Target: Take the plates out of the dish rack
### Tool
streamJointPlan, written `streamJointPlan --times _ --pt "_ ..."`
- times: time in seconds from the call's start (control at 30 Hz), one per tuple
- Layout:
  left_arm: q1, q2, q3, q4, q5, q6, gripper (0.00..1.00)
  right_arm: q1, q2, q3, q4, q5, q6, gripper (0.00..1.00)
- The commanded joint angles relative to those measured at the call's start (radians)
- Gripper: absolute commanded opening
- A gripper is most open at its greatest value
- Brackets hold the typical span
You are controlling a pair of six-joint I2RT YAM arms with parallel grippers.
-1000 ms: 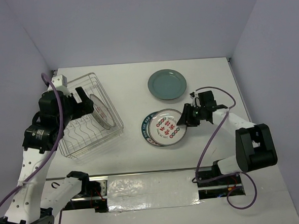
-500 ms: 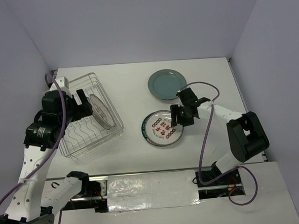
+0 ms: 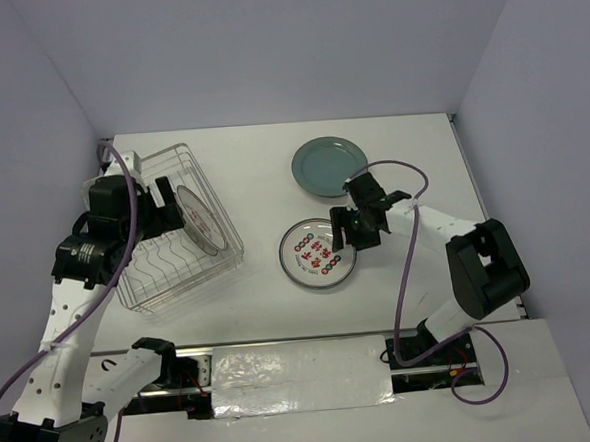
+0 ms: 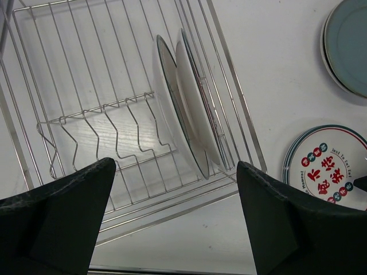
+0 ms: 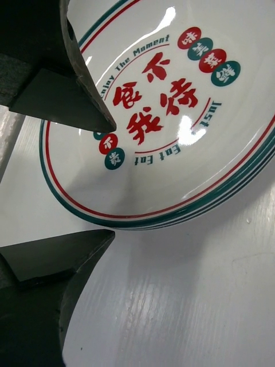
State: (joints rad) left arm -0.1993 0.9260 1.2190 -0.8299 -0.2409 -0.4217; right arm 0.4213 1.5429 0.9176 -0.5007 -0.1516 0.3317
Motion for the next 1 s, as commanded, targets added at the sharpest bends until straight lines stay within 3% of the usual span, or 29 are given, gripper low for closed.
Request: streamJointPlan --times 0.0,0.17,0.3,0.43,0.7,0.97 --pt "0.001 -0.001 -0.007 0.014 -0.012 -0.003 0.99 0.01 -0.071 0.044 -0.022 0.07 0.009 0.76" --pt "0.001 0.027 -0.042 0.028 -0.066 -0.057 0.94 0.01 -0.205 0.061 -0.073 0.181 0.038 0.77" --pt "0.0 0.053 -0.065 0.069 -0.097 -0.115 0.81 0.013 -0.256 0.101 -0.133 0.195 0.027 0.77" --pt "-0.002 0.109 -0.087 0.115 -0.112 -0.17 0.79 0.02 -0.32 0.093 -0.141 0.198 0.021 0.77" --pt "-0.002 0.166 -0.108 0.17 -0.192 -0.232 0.63 0.031 -0.365 0.078 -0.156 0.192 0.001 0.77" --pt "-0.002 0.218 -0.141 0.187 -0.201 -0.27 0.54 0.033 -0.365 0.058 -0.133 0.173 -0.011 0.77"
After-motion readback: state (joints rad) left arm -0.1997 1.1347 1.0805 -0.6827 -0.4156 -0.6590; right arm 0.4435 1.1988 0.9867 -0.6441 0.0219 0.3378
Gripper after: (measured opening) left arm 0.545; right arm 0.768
